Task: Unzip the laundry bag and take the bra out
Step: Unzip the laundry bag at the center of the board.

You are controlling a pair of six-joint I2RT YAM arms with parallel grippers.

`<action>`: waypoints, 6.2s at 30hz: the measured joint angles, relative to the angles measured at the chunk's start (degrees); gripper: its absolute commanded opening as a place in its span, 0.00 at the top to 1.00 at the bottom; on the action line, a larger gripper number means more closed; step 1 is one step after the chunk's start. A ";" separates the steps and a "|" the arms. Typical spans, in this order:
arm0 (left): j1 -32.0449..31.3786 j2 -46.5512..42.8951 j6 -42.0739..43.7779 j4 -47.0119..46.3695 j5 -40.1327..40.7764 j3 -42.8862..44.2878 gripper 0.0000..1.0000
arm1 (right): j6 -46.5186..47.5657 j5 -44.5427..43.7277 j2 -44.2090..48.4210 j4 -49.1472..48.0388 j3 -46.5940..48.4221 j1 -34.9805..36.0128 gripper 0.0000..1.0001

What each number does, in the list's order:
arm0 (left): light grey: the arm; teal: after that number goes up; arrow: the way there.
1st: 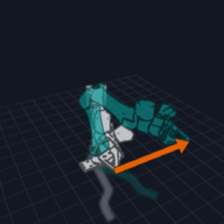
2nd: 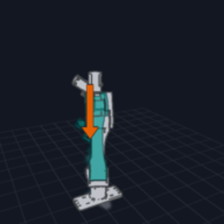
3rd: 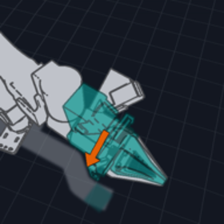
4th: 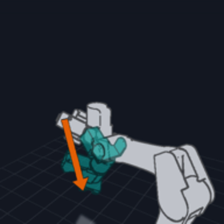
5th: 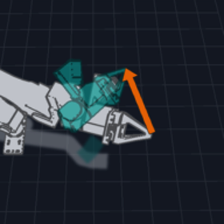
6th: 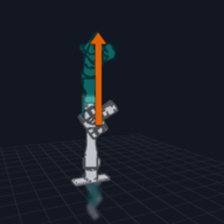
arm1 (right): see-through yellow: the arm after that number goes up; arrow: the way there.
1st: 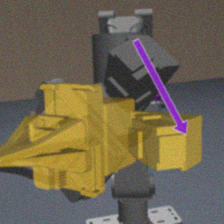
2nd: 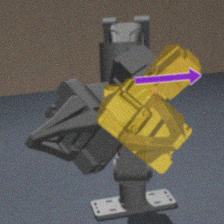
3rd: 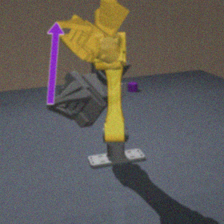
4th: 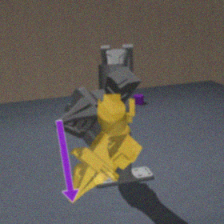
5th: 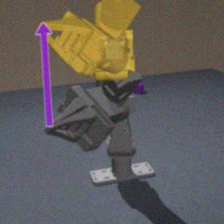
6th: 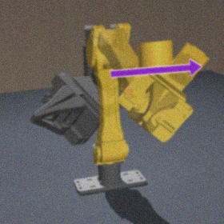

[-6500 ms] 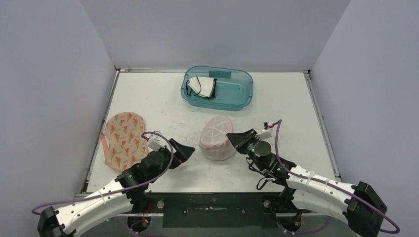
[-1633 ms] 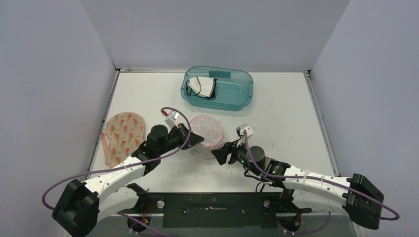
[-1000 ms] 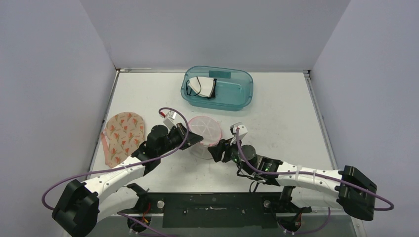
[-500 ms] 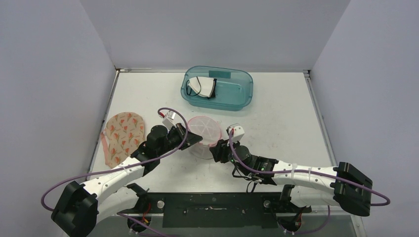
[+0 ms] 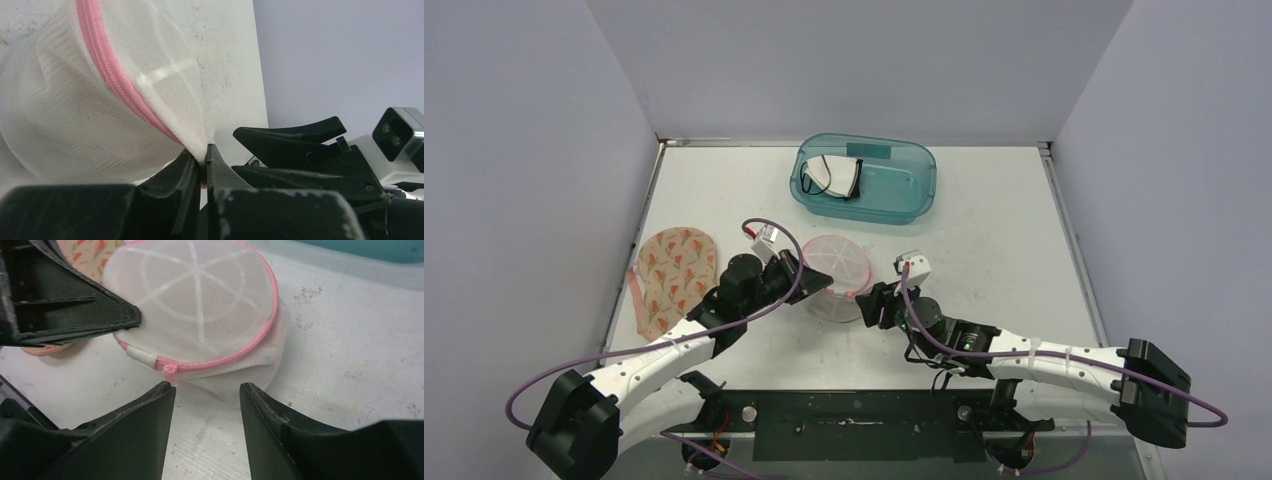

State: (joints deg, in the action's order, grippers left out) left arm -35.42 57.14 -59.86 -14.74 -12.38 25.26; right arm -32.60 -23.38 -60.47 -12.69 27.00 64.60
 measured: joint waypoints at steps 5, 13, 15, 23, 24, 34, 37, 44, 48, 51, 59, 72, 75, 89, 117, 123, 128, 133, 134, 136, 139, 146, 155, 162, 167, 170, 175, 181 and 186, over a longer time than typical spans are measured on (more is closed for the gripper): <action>0.00 -0.04 -0.11 0.02 0.02 0.00 1.00 | 2.14 2.69 1.07 -2.21 -0.26 0.48 0.44; 0.00 -0.15 -0.35 0.09 0.07 0.00 1.00 | 4.02 2.82 -4.26 -1.53 2.67 2.27 0.30; 0.00 -0.15 -0.46 0.15 0.09 0.00 1.00 | 4.17 2.56 -4.81 -1.49 3.52 2.58 0.32; 0.00 -0.15 -0.59 0.42 0.13 0.00 1.00 | 2.93 -2.51 -6.84 0.74 5.07 2.62 0.43; 0.00 -0.15 -0.59 0.46 0.13 0.00 1.00 | 2.73 -3.10 -7.13 1.14 5.22 2.62 0.44; 0.00 -0.33 -0.57 0.85 0.15 0.09 1.00 | 0.72 -9.22 -6.01 6.25 5.90 2.56 0.45; 0.00 -0.52 -0.57 1.09 0.13 0.13 1.00 | 0.74 -10.40 -2.58 7.32 5.42 2.51 0.42; 0.00 -1.11 -0.55 1.92 0.13 0.33 1.00 | 5.16 0.87 6.19 1.20 0.13 0.46 0.41; 0.00 -1.62 -0.52 2.14 0.15 0.50 1.00 | 2.69 16.28 6.27 -5.38 -2.29 -7.39 0.41; 0.00 -2.34 -0.52 2.12 0.15 0.50 1.00 | -0.87 25.73 5.51 -10.36 -4.28 -12.41 0.41; 0.00 -3.52 -0.31 2.12 -0.31 0.52 1.00 | -9.70 42.07 1.01 -25.64 -7.91 -17.29 0.40; 0.31 -6.34 -1.25 15.06 -1.27 11.17 1.00 | -18.23 47.87 6.95 -40.19 -12.68 -21.88 0.15; 0.66 -6.73 -0.98 17.94 -1.36 15.19 1.00 | -17.18 47.82 9.16 -40.24 -12.57 -21.86 0.13; 4.57 -0.39 -6.49 14.53 -8.07 18.56 1.00 | -13.53 42.84 12.07 -31.01 -7.23 -22.23 0.09; 8.94 -5.20 -14.67 11.08 -11.89 14.25 1.00 | -22.16 47.78 0.37 -44.30 -8.33 -20.26 0.30; 8.94 -6.05 -14.73 11.08 -11.89 14.05 1.00 | -22.14 46.42 -1.03 -44.81 -8.33 -20.24 0.33; 8.94 -7.13 -14.75 11.08 -11.89 13.55 1.00 | -22.38 45.77 -3.04 -46.45 -8.33 -20.00 0.37; 8.94 -7.43 -14.86 11.06 -11.89 13.05 1.00 | -22.64 45.62 -5.01 -48.19 -8.31 -19.45 0.40; 8.94 -7.50 -14.88 11.06 -11.89 12.85 1.00 | -22.75 45.64 -5.29 -48.24 -8.28 -19.28 0.40; 8.94 -7.58 -14.93 11.06 -11.89 12.55 1.00 | -22.82 45.66 -5.81 -48.61 -8.22 -19.04 0.40; 8.90 -7.58 -14.97 11.04 -11.91 12.04 1.00 | -23.17 45.57 -6.36 -48.89 -7.63 -18.40 0.40; 8.81 -7.58 -15.04 11.02 -11.91 11.63 1.00 | -23.69 45.13 -7.30 -50.93 -6.84 -17.99 0.43; 8.46 -7.80 -15.43 11.02 -11.91 11.63 1.00 | -24.70 44.63 -9.94 -51.78 -6.54 -17.99 0.51; 8.35 -7.96 -15.85 10.93 -11.91 11.63 1.00 | -25.05 44.59 -10.01 -52.04 -6.47 -17.99 0.58; 8.33 -7.96 -16.00 10.58 -11.91 11.56 1.00 | -25.05 44.33 -9.99 -52.06 -6.47 -17.99 0.63; 8.17 -8.00 -16.02 10.16 -11.89 11.02 1.00 | -25.05 44.17 -9.97 -52.06 -6.47 -17.99 0.65; 8.09 -8.00 -16.04 9.97 -11.89 10.78 1.00 | -25.05 44.04 -9.92 -52.11 -6.47 -17.99 0.72; 8.00 -8.07 -16.04 9.77 -11.89 10.75 1.00 | -25.05 43.76 -9.92 -52.13 -6.47 -17.99 0.83; 7.98 -8.07 -16.04 9.77 -11.89 10.75 1.00 | -24.94 43.74 -9.70 -52.11 -6.47 -17.99 0.92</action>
State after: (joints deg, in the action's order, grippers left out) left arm -27.44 49.08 -75.90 -4.97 -24.27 36.01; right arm -57.54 20.36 -70.17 -64.79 20.53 46.61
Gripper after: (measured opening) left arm 0.042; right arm 0.134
